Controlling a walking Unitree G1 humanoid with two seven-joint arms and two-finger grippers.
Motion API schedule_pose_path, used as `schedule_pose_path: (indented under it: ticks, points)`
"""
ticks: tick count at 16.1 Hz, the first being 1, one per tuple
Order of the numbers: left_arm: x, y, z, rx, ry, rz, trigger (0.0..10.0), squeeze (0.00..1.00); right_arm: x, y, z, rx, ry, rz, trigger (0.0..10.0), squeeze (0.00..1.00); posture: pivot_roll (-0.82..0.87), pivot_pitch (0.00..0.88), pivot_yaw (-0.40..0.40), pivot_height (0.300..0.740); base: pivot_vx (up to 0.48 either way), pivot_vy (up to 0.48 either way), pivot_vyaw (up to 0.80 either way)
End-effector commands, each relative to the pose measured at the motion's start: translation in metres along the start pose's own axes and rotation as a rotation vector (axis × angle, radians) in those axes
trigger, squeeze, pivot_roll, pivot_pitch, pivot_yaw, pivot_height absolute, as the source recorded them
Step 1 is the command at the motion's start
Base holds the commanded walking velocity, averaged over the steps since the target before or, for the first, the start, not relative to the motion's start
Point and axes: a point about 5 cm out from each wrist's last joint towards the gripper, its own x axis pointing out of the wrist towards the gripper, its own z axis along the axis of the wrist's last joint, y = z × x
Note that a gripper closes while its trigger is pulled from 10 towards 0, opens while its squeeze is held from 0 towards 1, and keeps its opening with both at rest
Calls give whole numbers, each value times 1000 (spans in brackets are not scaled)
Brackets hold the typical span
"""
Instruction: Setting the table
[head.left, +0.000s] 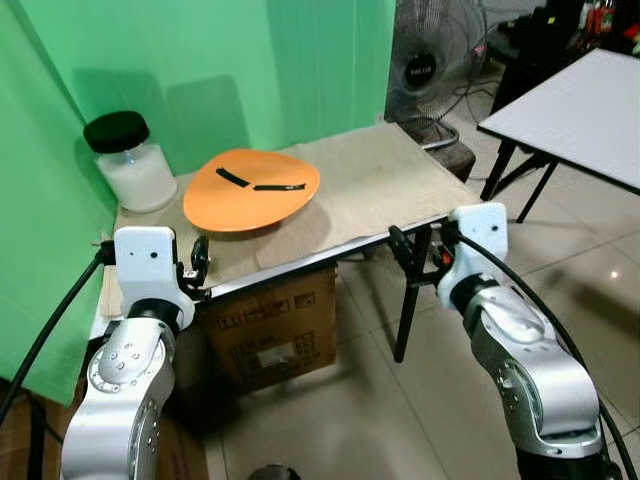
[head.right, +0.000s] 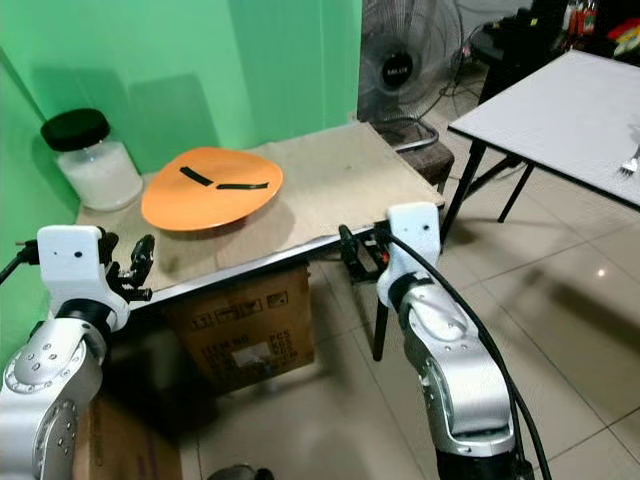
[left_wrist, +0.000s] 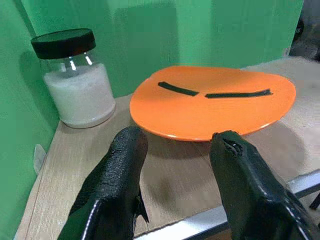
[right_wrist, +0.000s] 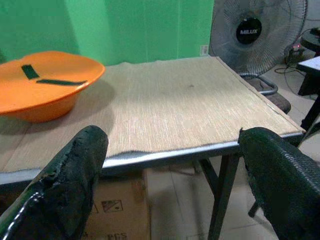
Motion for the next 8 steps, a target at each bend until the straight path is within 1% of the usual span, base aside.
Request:
schedule_pose_path:
  ticks: [1,2,3,6,8]
  points:
    - [-3,2,-1,-9,15,3,10000,161,3,3,1,12,-16,20,10000,0,11,0,46,740,0,0,0]
    - [-3,2,-1,-9,15,3,10000,161,3,3,1,12,-16,20,10000,0,11,0,46,740,0,0,0]
    - [-5,2,-3,-9,18,4,10000,408,4,6,2,6,-19,30,10000,0,9,0,43,740,244,0,0]
    - [-8,2,-5,-2,28,9,10000,404,5,5,2,-16,-20,41,10000,0,10,0,34,740,255,0,0]
    - [-6,3,-4,-1,25,12,10000,400,7,6,3,-44,-21,50,10000,0,10,0,35,740,285,0,0]
